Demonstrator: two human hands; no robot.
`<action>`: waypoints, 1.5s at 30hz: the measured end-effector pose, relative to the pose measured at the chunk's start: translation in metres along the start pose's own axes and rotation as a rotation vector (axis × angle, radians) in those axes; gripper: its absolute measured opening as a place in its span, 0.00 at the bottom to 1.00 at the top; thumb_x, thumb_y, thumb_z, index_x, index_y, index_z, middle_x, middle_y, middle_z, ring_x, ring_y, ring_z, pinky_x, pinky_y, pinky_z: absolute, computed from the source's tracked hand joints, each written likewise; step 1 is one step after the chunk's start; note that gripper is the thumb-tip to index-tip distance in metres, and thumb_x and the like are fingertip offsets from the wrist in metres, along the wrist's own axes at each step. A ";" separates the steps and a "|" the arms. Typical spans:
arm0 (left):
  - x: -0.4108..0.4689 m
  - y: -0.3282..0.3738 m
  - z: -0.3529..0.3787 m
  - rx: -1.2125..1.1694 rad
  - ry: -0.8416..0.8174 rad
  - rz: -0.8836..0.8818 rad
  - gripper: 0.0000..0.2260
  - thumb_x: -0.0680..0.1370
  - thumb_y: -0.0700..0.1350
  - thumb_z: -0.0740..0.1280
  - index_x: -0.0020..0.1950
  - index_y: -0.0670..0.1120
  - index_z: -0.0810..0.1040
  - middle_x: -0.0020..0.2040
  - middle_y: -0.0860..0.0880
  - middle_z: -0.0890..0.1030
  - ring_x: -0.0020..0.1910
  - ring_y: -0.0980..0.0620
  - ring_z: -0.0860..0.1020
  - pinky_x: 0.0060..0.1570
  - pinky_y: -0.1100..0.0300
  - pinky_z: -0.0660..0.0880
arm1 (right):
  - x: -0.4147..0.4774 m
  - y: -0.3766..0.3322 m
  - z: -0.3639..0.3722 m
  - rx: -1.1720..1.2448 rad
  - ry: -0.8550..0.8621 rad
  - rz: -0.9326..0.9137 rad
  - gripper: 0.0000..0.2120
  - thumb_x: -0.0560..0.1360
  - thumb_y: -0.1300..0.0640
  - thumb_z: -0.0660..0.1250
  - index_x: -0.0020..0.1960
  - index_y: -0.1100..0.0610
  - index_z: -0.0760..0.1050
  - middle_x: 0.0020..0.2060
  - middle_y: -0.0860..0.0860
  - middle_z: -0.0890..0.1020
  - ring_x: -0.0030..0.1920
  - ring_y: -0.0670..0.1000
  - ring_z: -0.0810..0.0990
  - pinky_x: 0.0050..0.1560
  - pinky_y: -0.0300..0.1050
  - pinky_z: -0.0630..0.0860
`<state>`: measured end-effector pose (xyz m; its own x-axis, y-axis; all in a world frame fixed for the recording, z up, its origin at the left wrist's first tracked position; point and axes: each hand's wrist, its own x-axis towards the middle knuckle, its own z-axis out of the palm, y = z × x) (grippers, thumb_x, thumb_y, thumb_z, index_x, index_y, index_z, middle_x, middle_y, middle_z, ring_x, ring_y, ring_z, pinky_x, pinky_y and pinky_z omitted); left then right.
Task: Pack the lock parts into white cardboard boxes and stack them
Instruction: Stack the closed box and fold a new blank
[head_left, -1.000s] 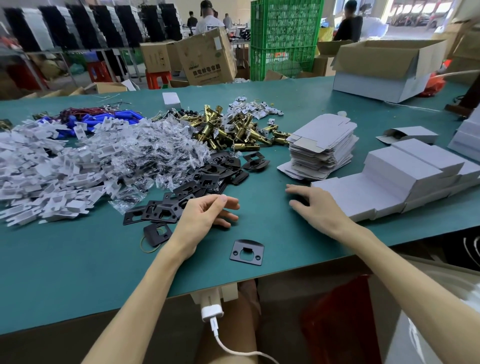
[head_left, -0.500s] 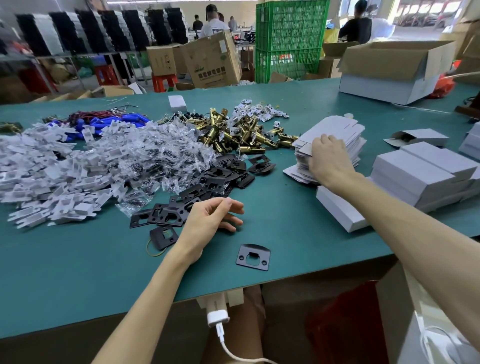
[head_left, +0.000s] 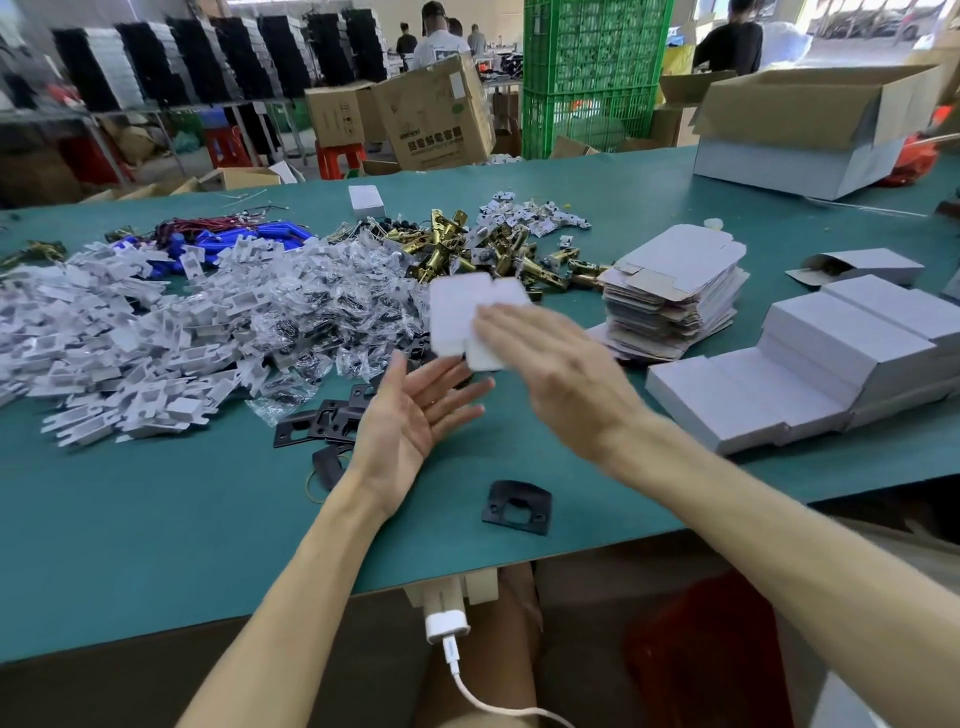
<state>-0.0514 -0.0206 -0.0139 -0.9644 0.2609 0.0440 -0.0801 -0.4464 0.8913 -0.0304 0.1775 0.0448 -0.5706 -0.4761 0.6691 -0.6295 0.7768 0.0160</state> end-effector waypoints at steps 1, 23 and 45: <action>-0.001 0.003 -0.002 -0.120 -0.026 -0.025 0.30 0.86 0.62 0.52 0.74 0.40 0.75 0.70 0.39 0.80 0.65 0.42 0.82 0.59 0.50 0.81 | -0.004 -0.010 0.008 0.066 -0.014 -0.042 0.23 0.75 0.74 0.59 0.69 0.67 0.76 0.68 0.61 0.78 0.70 0.61 0.77 0.70 0.60 0.73; -0.009 0.017 -0.014 -0.115 -0.204 0.026 0.48 0.71 0.67 0.74 0.82 0.42 0.64 0.75 0.43 0.73 0.73 0.47 0.72 0.74 0.45 0.70 | -0.014 -0.051 0.051 1.403 -0.069 1.064 0.13 0.79 0.66 0.68 0.63 0.60 0.77 0.59 0.60 0.83 0.55 0.56 0.83 0.61 0.59 0.78; -0.015 0.019 -0.003 -0.054 -0.203 -0.003 0.48 0.69 0.65 0.76 0.82 0.44 0.65 0.80 0.42 0.67 0.81 0.44 0.64 0.79 0.39 0.61 | -0.022 -0.046 0.057 1.643 0.025 1.032 0.17 0.78 0.70 0.68 0.67 0.65 0.75 0.59 0.60 0.84 0.53 0.53 0.83 0.53 0.43 0.81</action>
<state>-0.0391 -0.0357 0.0006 -0.8939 0.4271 0.1360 -0.1019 -0.4890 0.8663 -0.0182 0.1287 -0.0131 -0.9893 -0.1435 -0.0269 0.0802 -0.3806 -0.9213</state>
